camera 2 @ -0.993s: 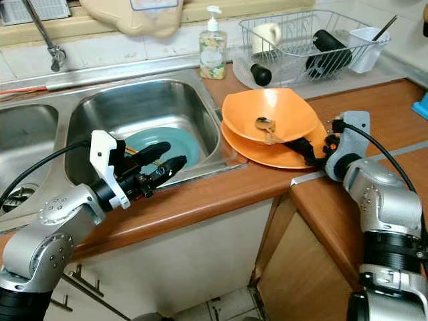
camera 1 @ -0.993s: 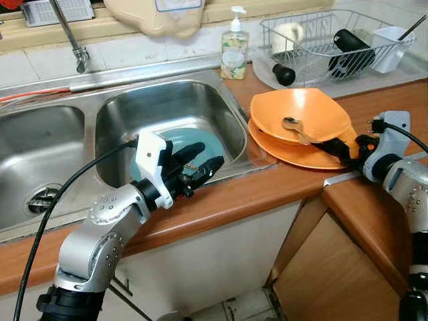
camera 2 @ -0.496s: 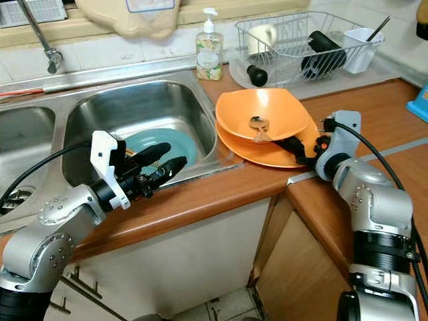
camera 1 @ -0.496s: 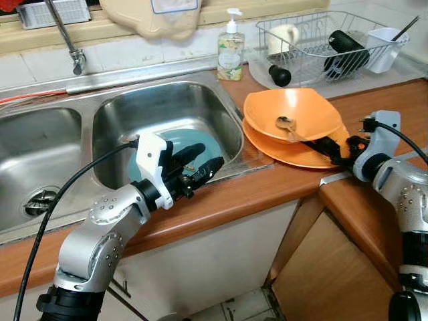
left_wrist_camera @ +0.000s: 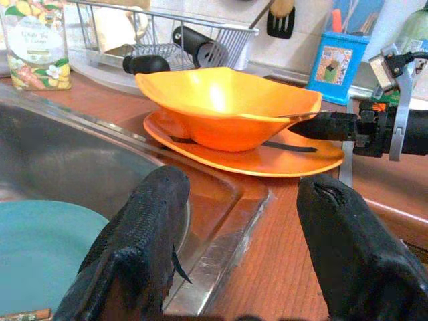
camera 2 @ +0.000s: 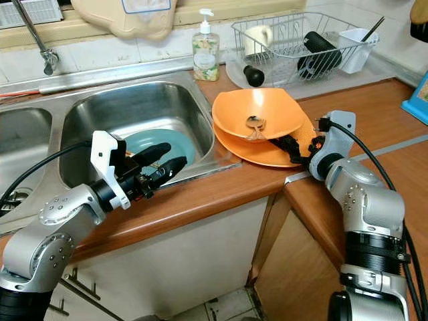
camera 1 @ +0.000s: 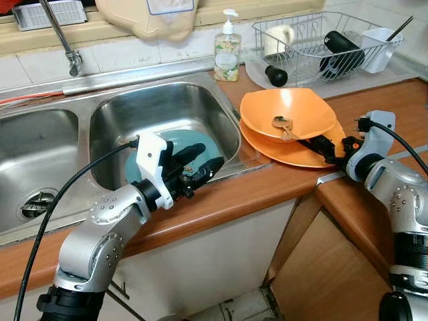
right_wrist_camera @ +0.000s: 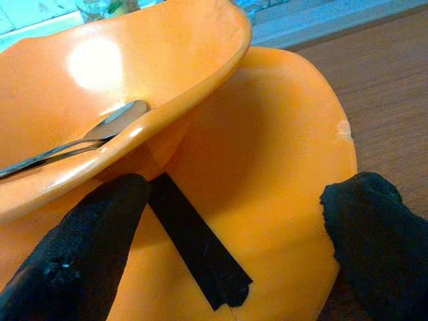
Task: Kitchen organization
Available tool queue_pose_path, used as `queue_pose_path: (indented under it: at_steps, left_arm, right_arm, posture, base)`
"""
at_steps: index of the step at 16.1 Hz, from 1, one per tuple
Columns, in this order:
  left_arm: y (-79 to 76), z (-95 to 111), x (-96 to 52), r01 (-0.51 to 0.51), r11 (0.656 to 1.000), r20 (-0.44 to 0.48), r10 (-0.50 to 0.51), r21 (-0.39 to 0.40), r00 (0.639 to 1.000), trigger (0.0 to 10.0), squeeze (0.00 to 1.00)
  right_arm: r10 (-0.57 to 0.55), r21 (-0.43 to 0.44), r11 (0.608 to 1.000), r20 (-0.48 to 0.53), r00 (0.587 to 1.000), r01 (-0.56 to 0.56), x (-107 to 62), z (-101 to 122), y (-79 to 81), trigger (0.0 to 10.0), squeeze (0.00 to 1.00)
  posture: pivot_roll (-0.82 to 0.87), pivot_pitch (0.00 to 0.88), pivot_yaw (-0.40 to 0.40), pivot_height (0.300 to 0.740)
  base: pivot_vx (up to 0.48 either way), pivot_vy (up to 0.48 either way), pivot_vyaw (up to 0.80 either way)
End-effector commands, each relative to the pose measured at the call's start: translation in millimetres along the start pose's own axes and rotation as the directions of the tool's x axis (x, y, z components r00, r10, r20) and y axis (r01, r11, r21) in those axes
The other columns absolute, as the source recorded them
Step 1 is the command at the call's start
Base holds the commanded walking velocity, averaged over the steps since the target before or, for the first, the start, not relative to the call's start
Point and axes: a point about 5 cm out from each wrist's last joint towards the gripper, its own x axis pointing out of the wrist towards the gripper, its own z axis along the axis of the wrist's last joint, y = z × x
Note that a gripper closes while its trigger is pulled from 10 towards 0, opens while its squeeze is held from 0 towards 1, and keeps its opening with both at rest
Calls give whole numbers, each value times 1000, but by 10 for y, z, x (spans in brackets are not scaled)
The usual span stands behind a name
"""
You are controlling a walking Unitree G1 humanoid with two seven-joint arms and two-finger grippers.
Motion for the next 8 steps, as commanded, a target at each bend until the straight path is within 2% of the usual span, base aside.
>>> queue_pose_path:
  at_steps: [1, 8]
  left_arm:
    - [17, 45, -2, -5, 1000, 2, 5, 17, 1000, 10000, 0]
    - [12, 42, -4, -4, 1000, 2, 4, 17, 1000, 10000, 0]
  right_arm:
    - [30, 44, 999, -81, 996, -27, 62, -189, 83, 10000, 0]
    - [29, 53, 998, -92, 995, -24, 94, -242, 140, 10000, 0]
  posture:
    - [-17, 0, 67, 740]
    - [-17, 0, 66, 740]
  base:
    - [0, 0, 0]
    - [0, 0, 0]
